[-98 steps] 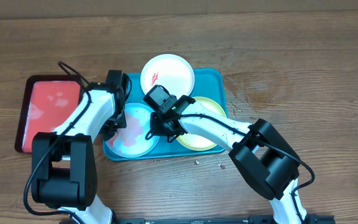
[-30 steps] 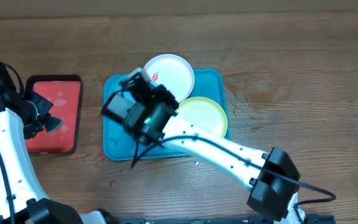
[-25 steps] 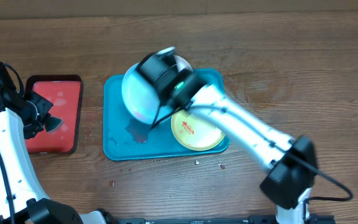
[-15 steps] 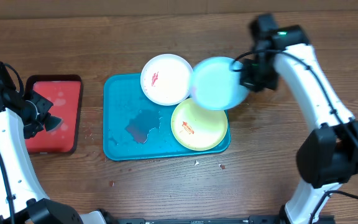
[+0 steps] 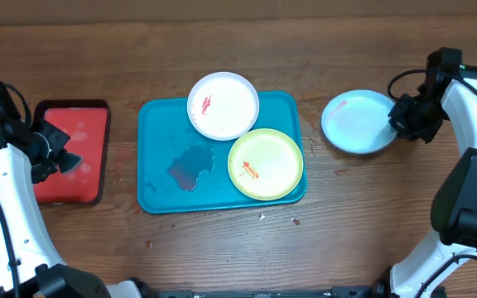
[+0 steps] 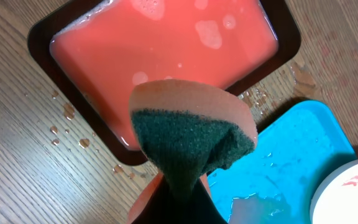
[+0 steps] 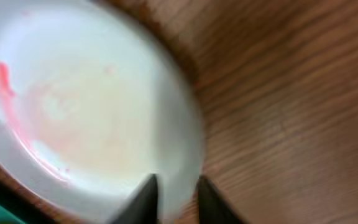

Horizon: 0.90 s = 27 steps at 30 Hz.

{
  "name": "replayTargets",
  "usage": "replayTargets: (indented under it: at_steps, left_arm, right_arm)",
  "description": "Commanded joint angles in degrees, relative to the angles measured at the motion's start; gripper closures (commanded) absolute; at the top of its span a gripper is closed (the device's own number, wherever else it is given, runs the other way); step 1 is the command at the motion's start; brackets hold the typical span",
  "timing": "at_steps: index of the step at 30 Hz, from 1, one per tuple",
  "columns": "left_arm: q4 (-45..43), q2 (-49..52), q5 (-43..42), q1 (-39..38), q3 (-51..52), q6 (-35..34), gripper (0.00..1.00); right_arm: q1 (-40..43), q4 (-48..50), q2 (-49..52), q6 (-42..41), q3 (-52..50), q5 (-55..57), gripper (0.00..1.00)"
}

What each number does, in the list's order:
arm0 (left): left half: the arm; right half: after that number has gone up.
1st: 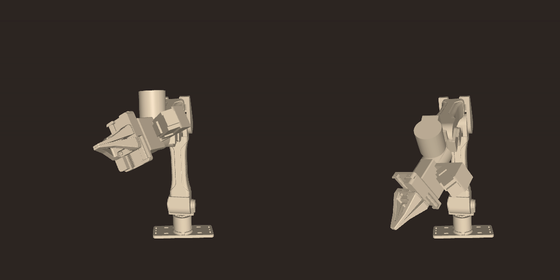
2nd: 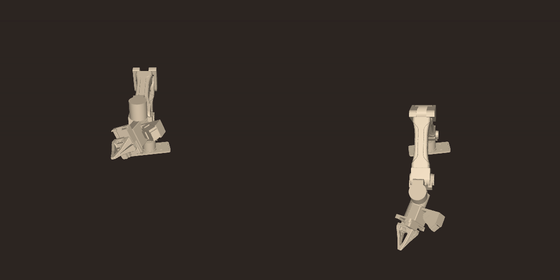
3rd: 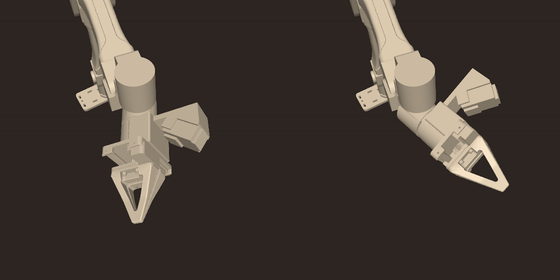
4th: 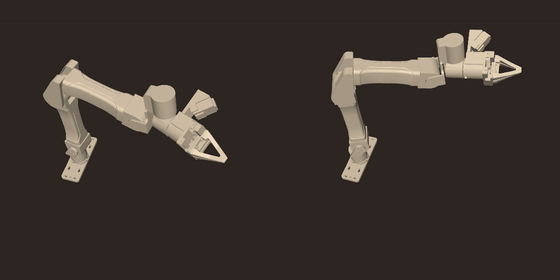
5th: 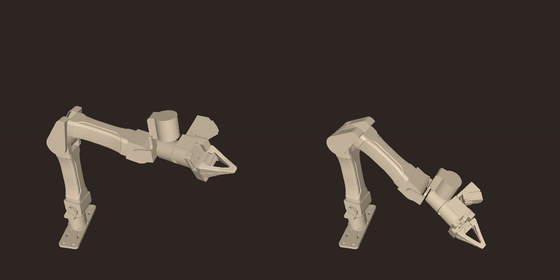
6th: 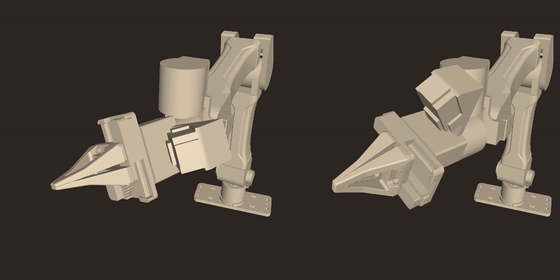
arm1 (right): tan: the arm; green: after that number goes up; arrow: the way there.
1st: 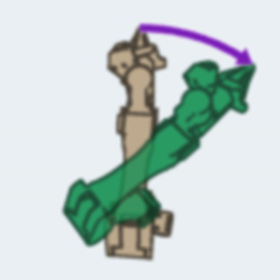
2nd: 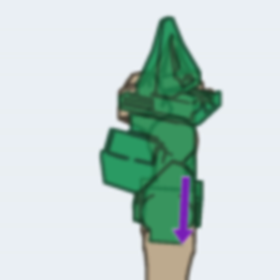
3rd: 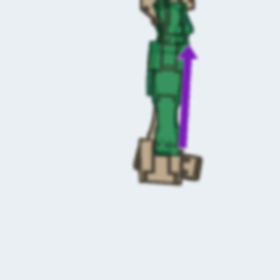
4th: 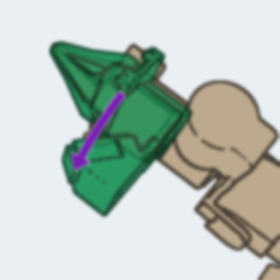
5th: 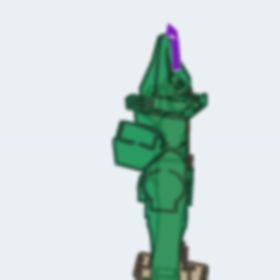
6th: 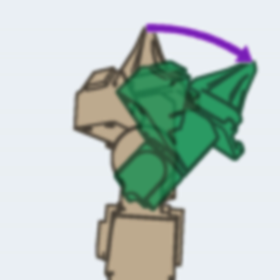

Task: Clean dirty plates on tray and stack at the side
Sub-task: 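Set the light-blue plate on the table and open the right gripper, then move the right gripper to the white plate rim and grip it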

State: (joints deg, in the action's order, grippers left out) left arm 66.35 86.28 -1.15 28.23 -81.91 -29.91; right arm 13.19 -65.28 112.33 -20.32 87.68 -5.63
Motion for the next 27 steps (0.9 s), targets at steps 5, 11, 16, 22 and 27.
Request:
replayTargets:
  at_steps: [5,11,16,22,27]
  left_arm:
    - [-0.4,0.3,-0.5,-0.2,-0.2,-0.6,0.96]
    - [-0.4,0.3,-0.9,-0.3,-0.2,-0.6,0.96]
    - [-0.5,0.3,-0.9,-0.3,-0.2,-0.5,0.96]
    - [-0.7,0.3,-0.9,-1.8,-0.2,-0.5,0.96]
    - [-1.0,0.3,-0.8,-3.1,-0.2,-0.4,0.96]
  right_arm:
    - [-3.2,3.7,-1.2,10.7,-2.0,-17.0,0.2]
    - [-9.7,8.4,-1.2,13.1,-1.7,-20.0,0.15]
    - [-17.3,15.6,-1.2,12.9,-1.7,-19.9,0.12]
    - [-27.4,29.0,-0.9,12.9,-1.8,-15.5,0.13]
    - [-35.1,35.4,2.4,5.0,-1.8,-0.3,0.0]
